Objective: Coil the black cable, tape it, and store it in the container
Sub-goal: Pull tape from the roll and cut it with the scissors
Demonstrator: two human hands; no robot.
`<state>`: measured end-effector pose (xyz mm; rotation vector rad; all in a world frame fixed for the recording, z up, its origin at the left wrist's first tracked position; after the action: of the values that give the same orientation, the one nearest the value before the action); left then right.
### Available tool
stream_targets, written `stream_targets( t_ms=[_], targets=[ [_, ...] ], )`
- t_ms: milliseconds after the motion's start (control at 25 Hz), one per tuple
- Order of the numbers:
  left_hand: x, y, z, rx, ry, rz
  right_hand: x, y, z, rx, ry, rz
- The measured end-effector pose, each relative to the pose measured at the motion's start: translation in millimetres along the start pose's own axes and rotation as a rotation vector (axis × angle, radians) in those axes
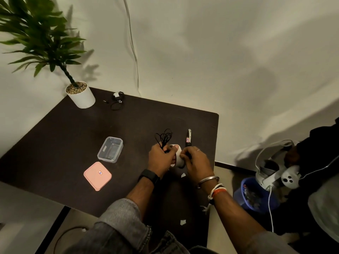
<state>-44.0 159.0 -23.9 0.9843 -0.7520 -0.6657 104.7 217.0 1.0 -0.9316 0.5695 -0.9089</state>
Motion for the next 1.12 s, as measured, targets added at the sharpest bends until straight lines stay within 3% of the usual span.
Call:
stream_targets(
  t_ms=[160, 320, 640, 800, 960, 1120],
  targets=[
    [4.9, -2.6, 6.7, 0.014, 0.026, 0.041, 7.4, -10.3, -7.3, 0.016, -0.068, 0.099],
    [9.0, 0.6, 5.4, 0.068, -0.03, 0.063, 16.3, -20.0, 3.8, -0.104, 0.015, 0.151],
    [19.6, 0.6, -0.9, 0.103, -0.129, 0.085, 17.8, -26.0, 13.7, -0.048, 0.057, 0.166],
    [28.1, 0.5, -1.2, 0.006, -0.159, -0.029, 19.2, -19.4, 16.9, -0.187, 0.104, 0.085],
    [33.9, -1.9, -2.7, -0.011, -0.238, -0.076, 19.5, -11.5, 7.4, -0.101, 0.067, -0.007],
    [41.1, 3.0, -3.8, -0.058, -0.285, -0.141, 22.0, -17.1, 7.1, -0.09, 0.078, 0.022]
  ],
)
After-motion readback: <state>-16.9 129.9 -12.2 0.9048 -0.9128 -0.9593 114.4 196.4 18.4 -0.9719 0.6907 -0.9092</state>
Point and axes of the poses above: each hand's wrist, its own x-axis away from the middle knuckle, its own z-axis out of the back of the hand, y = z × x, the point moved 10 cm from there along -x, towards the middle knuckle, and after that the axes turned 13 degrees about -x, right-handed, at the moved point
